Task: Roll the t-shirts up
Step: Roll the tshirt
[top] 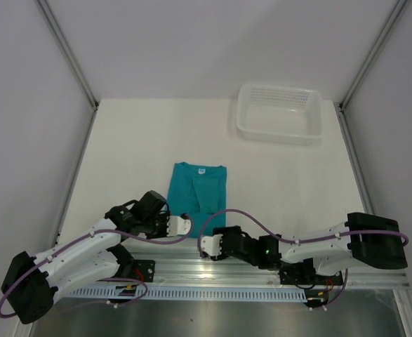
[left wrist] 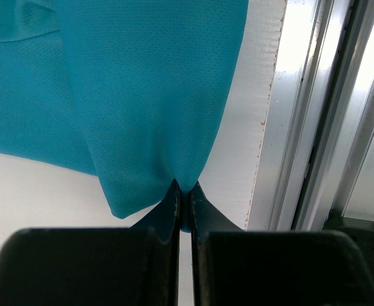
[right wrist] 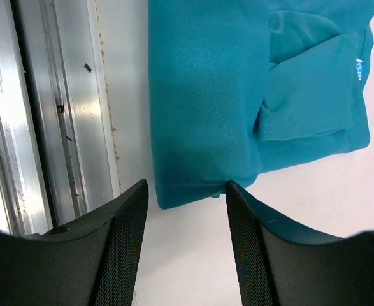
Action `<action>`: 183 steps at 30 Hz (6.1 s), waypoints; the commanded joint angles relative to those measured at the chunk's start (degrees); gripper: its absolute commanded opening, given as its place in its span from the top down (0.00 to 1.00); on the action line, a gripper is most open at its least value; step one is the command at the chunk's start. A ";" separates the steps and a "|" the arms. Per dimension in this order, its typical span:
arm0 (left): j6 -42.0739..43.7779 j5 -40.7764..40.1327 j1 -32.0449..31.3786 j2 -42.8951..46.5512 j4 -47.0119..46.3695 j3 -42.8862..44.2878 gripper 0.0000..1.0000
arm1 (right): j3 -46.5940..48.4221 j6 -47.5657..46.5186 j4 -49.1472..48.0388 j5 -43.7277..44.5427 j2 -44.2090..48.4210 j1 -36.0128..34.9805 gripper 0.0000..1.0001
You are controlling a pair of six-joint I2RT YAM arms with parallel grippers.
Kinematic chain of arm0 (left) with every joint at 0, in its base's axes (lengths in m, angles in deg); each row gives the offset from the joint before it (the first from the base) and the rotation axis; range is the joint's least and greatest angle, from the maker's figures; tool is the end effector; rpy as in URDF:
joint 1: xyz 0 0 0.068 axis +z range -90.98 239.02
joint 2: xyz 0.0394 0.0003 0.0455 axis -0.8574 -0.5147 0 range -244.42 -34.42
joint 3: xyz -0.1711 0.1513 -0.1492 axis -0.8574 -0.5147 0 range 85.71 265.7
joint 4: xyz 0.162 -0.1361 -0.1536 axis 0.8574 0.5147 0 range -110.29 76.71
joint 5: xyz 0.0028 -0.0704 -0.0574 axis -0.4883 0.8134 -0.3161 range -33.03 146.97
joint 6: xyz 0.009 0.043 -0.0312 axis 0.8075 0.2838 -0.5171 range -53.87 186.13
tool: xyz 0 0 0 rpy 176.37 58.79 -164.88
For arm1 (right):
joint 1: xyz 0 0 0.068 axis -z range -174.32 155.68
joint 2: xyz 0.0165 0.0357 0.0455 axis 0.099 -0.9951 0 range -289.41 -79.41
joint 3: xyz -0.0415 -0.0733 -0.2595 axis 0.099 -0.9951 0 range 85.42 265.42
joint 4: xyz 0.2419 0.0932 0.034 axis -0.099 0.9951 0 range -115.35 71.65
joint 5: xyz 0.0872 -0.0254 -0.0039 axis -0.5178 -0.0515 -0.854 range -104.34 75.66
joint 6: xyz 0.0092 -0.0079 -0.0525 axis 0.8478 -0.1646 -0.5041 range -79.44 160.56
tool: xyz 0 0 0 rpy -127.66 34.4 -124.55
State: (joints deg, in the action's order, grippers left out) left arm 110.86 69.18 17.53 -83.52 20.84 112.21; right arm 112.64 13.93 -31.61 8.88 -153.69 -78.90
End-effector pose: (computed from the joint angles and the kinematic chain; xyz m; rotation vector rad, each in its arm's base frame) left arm 0.1034 -0.1014 0.1768 1.8703 1.9005 -0.2674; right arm 0.0366 0.2377 0.1595 -1.7035 1.4179 0.0928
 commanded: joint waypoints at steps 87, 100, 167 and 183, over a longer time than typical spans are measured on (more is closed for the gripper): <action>2.47 23.83 22.77 -44.33 17.59 31.77 0.90 | 13.93 22.59 12.43 -32.99 8.01 36.69 0.58; 0.71 22.60 22.86 -45.12 16.36 31.42 0.86 | 9.60 25.84 -14.38 -32.53 -5.77 22.00 0.94; -12.39 12.31 18.38 -40.63 -0.96 24.91 0.90 | -0.24 42.01 -19.76 -21.13 -9.30 34.13 0.98; -11.77 12.58 18.38 -39.14 -0.26 24.65 0.87 | 1.25 19.50 -5.96 -13.21 3.86 26.15 0.73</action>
State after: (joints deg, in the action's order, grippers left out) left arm 99.08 81.16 35.43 -123.78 19.90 135.44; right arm 111.38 47.94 -42.14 -8.67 -154.50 -47.75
